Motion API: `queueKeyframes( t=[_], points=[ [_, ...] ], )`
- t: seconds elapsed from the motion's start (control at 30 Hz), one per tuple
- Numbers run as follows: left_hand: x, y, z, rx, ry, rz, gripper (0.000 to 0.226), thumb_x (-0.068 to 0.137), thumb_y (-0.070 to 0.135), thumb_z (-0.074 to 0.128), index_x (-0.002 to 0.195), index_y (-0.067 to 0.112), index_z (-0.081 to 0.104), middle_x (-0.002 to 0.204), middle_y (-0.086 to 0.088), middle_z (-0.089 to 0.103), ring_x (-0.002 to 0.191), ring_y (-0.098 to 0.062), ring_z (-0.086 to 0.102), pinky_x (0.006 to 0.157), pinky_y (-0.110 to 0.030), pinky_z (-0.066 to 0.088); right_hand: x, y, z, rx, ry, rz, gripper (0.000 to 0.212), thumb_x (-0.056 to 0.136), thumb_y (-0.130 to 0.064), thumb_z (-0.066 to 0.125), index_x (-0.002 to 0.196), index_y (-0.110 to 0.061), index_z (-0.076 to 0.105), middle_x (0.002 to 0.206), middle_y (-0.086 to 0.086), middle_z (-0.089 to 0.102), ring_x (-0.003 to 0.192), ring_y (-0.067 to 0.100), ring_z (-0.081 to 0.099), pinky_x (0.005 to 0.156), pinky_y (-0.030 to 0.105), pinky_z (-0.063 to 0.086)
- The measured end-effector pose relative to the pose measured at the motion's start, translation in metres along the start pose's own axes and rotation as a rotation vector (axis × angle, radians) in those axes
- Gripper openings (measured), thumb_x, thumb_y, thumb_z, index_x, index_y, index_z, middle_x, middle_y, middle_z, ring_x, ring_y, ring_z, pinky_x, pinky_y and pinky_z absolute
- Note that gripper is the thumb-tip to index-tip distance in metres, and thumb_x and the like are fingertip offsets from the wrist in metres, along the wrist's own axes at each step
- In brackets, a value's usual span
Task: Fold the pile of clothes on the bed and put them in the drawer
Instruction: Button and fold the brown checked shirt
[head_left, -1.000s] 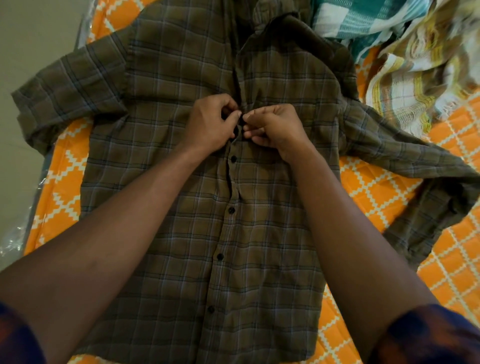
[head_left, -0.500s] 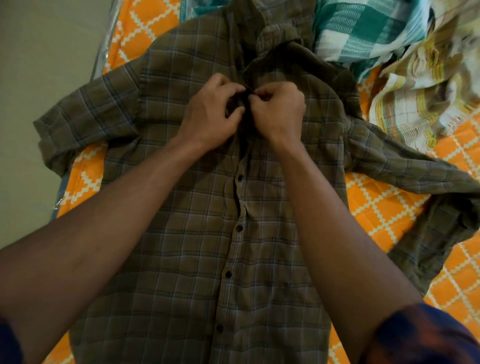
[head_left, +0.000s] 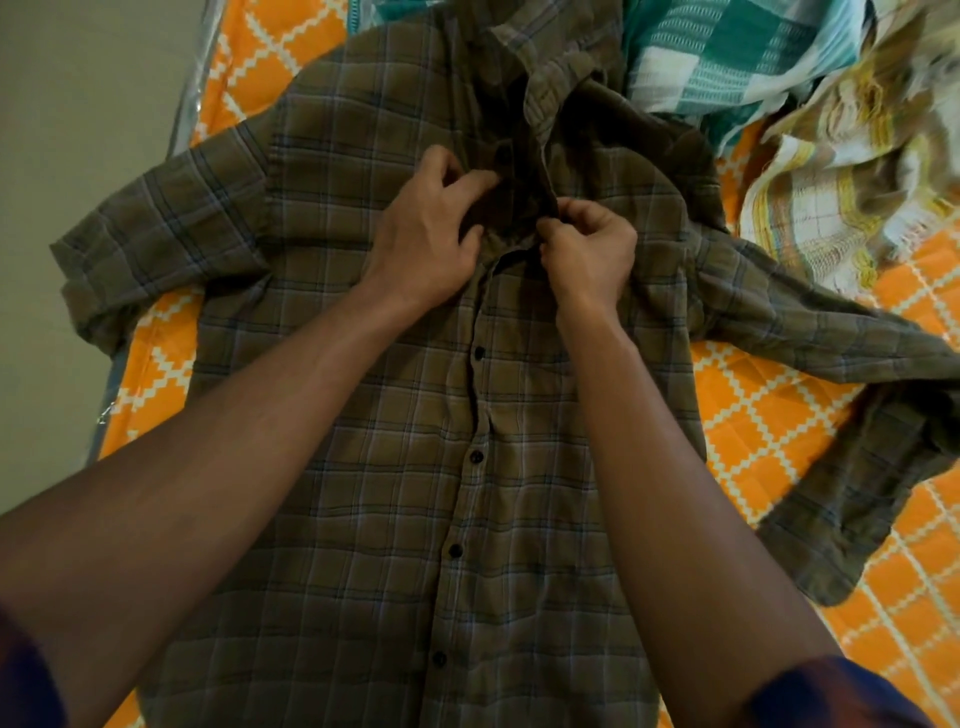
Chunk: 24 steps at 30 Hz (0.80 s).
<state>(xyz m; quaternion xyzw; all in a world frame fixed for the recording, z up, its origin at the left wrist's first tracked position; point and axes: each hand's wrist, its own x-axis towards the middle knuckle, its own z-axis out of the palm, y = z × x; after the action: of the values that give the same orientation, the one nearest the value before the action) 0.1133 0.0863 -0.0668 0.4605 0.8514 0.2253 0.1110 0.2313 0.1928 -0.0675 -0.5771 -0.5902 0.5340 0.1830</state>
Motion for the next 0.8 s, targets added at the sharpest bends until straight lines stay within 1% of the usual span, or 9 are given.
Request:
queueKeyframes(
  t=[0.07, 0.17, 0.27, 0.33, 0.4, 0.47, 0.57, 0.7, 0.8],
  points=[
    [0.004, 0.001, 0.000, 0.018, 0.015, 0.021, 0.049, 0.090, 0.024, 0.067, 0.138, 0.018, 0.055, 0.130, -0.011, 0.047, 0.110, -0.024, 0.056, 0.081, -0.028, 0.050, 0.002, -0.002, -0.001, -0.058, -0.024, -0.065, 0.020, 0.081, -0.020, 0.072, 0.098, -0.027, 0.078, 0.077, -0.005, 0.074, 0.077, 0.013, 0.072, 0.075, 0.044, 0.062],
    [0.018, 0.003, -0.004, -0.009, 0.080, 0.017, 0.048, 0.091, 0.029, 0.060, 0.136, 0.012, 0.057, 0.129, -0.012, 0.051, 0.113, -0.025, 0.054, 0.084, -0.025, 0.044, 0.003, -0.012, -0.001, -0.239, -0.010, -0.264, 0.021, 0.084, -0.030, 0.073, 0.104, -0.027, 0.078, 0.086, -0.007, 0.071, 0.080, 0.007, 0.066, 0.074, 0.030, 0.059],
    [0.039, 0.000, -0.008, -0.030, 0.070, 0.020, 0.045, 0.094, 0.032, 0.052, 0.132, 0.008, 0.060, 0.123, -0.013, 0.055, 0.108, -0.025, 0.055, 0.081, -0.026, 0.043, 0.007, -0.028, 0.005, -0.362, -0.006, -0.426, 0.018, 0.086, -0.038, 0.071, 0.097, -0.027, 0.080, 0.086, -0.011, 0.073, 0.079, 0.003, 0.066, 0.072, 0.024, 0.055],
    [0.051, 0.000, -0.009, -0.035, 0.019, 0.002, 0.035, 0.094, 0.028, 0.053, 0.118, 0.007, 0.067, 0.115, -0.013, 0.058, 0.102, -0.026, 0.057, 0.075, -0.026, 0.039, 0.010, -0.037, 0.011, -0.374, -0.014, -0.439, 0.017, 0.088, -0.037, 0.069, 0.084, -0.026, 0.081, 0.072, -0.012, 0.071, 0.069, 0.003, 0.066, 0.066, 0.027, 0.056],
    [0.056, 0.003, -0.010, -0.025, -0.014, -0.003, 0.027, 0.092, 0.023, 0.055, 0.106, 0.005, 0.069, 0.109, -0.013, 0.059, 0.098, -0.028, 0.058, 0.072, -0.028, 0.038, 0.014, -0.041, 0.016, -0.373, -0.004, -0.412, 0.017, 0.086, -0.033, 0.068, 0.079, -0.024, 0.080, 0.067, -0.011, 0.070, 0.066, 0.005, 0.066, 0.065, 0.032, 0.057],
    [0.058, 0.005, -0.010, -0.003, -0.019, -0.013, 0.023, 0.090, 0.021, 0.057, 0.100, 0.003, 0.069, 0.106, -0.014, 0.060, 0.094, -0.030, 0.058, 0.070, -0.030, 0.037, 0.017, -0.043, 0.018, -0.355, 0.001, -0.382, 0.014, 0.086, -0.028, 0.067, 0.087, -0.024, 0.081, 0.075, -0.010, 0.073, 0.073, 0.004, 0.068, 0.071, 0.031, 0.059],
    [0.060, 0.008, -0.009, 0.025, -0.002, -0.042, 0.024, 0.088, 0.023, 0.059, 0.097, 0.004, 0.070, 0.103, -0.013, 0.061, 0.092, -0.029, 0.059, 0.068, -0.028, 0.034, 0.020, -0.042, 0.017, -0.365, 0.004, -0.381, 0.020, 0.085, -0.022, 0.065, 0.099, -0.022, 0.080, 0.084, -0.010, 0.074, 0.081, 0.004, 0.068, 0.077, 0.026, 0.058],
    [0.060, 0.012, -0.008, -0.039, 0.035, -0.066, 0.027, 0.087, 0.027, 0.059, 0.087, 0.002, 0.071, 0.091, -0.012, 0.065, 0.082, -0.022, 0.059, 0.066, -0.025, 0.035, 0.023, -0.034, 0.013, -0.415, 0.030, -0.421, 0.020, 0.083, -0.023, 0.064, 0.096, -0.021, 0.079, 0.086, -0.009, 0.073, 0.080, 0.005, 0.066, 0.075, 0.026, 0.057],
    [0.056, 0.013, -0.006, -0.029, 0.040, -0.075, 0.021, 0.089, 0.020, 0.057, 0.094, 0.005, 0.072, 0.095, -0.010, 0.071, 0.089, -0.023, 0.065, 0.067, -0.020, 0.037, 0.024, -0.029, 0.008, -0.484, 0.084, -0.476, 0.018, 0.084, -0.021, 0.065, 0.096, -0.018, 0.078, 0.093, -0.003, 0.072, 0.085, 0.010, 0.065, 0.075, 0.023, 0.052]
  ],
)
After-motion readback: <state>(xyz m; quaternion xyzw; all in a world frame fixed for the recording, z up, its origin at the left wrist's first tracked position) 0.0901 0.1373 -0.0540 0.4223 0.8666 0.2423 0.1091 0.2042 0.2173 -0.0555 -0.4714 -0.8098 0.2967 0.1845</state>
